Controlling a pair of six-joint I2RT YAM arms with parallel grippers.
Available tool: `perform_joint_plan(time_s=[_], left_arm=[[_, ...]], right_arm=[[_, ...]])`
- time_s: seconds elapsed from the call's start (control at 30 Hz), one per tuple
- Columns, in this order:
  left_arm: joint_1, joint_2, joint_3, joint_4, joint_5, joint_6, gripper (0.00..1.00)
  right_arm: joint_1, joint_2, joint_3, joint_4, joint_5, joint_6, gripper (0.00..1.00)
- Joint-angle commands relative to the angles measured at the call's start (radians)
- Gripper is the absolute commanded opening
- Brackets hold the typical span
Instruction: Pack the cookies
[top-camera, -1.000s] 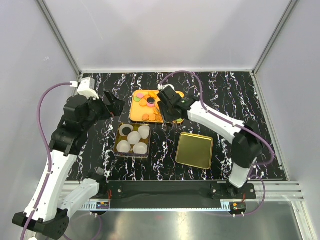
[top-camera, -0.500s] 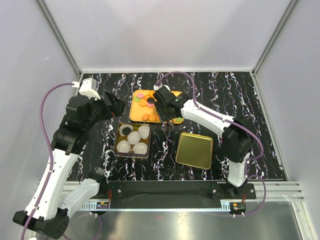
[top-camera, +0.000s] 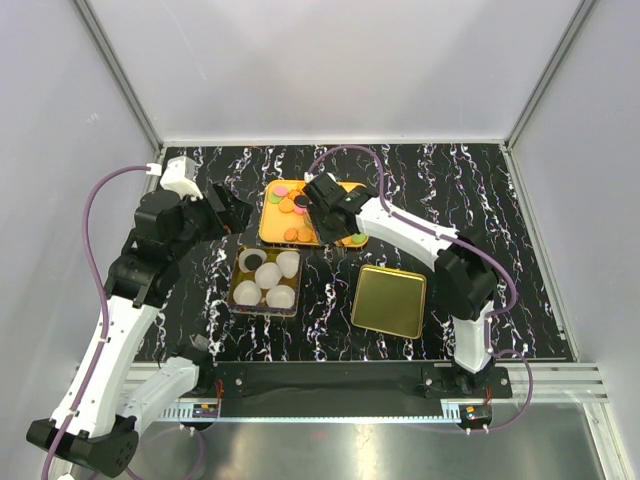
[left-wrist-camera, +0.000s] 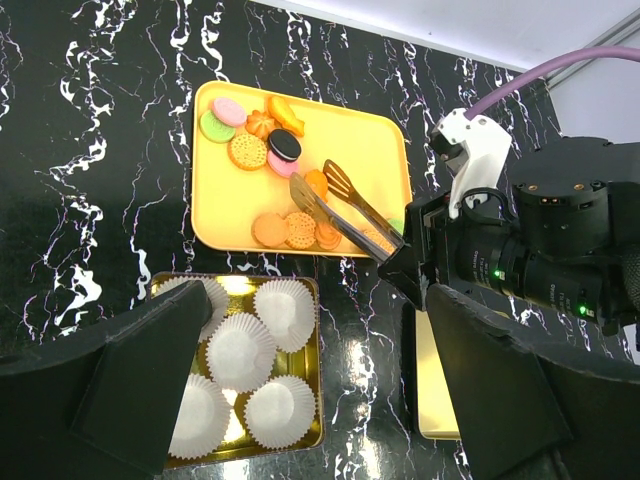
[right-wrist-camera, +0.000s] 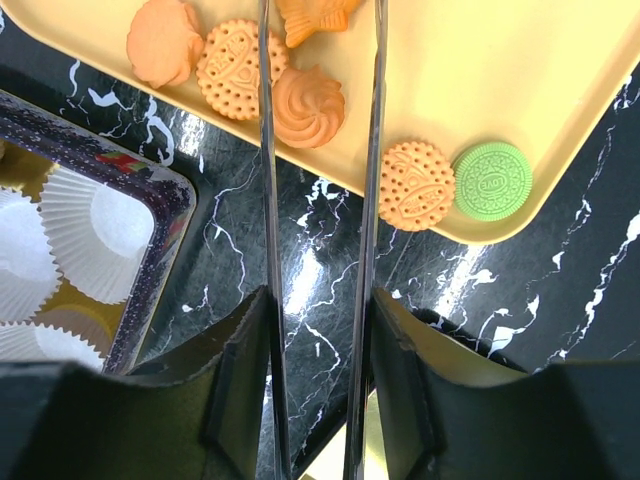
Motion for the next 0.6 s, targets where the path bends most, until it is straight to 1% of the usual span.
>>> perform_joint_plan(time_s=[0.0, 0.03, 0.2, 0.27, 0.33, 0.57], left_arm=[[-0.003, 0.002, 0.004, 0.055, 0.02, 0.002, 0.99], [-0.003, 0.002, 0.005, 0.056, 0.02, 0.001, 0.99], [-0.003, 0.001, 0.004, 0.053, 0.017, 0.004, 0.99], [-0.003, 0.002, 0.002, 0.058, 0.02, -0.001, 0.99], [-0.003, 0.002, 0.002, 0.059, 0.023, -0.002, 0.99], [-0.003, 0.001, 0.001, 0.058, 0.023, -0.002, 0.99]], right_arm=[[-0.017, -0.002, 0.05, 0.01, -0.031, 0.001, 0.47], [-0.016, -0.002, 0.056, 0.004, -0.034, 0.002, 0.44], [-0.017, -0.026, 0.047, 0.001, -0.028, -0.001, 0.4], [-0.02, -0.034, 0.049, -0.003, -0.017, -0.002, 0.35], [-0.036, -0.039, 0.056, -0.009, -0.016, -0.005, 0.32], [-0.063, -0.058, 0.081, -0.013, -0.011, -0.021, 0.33]])
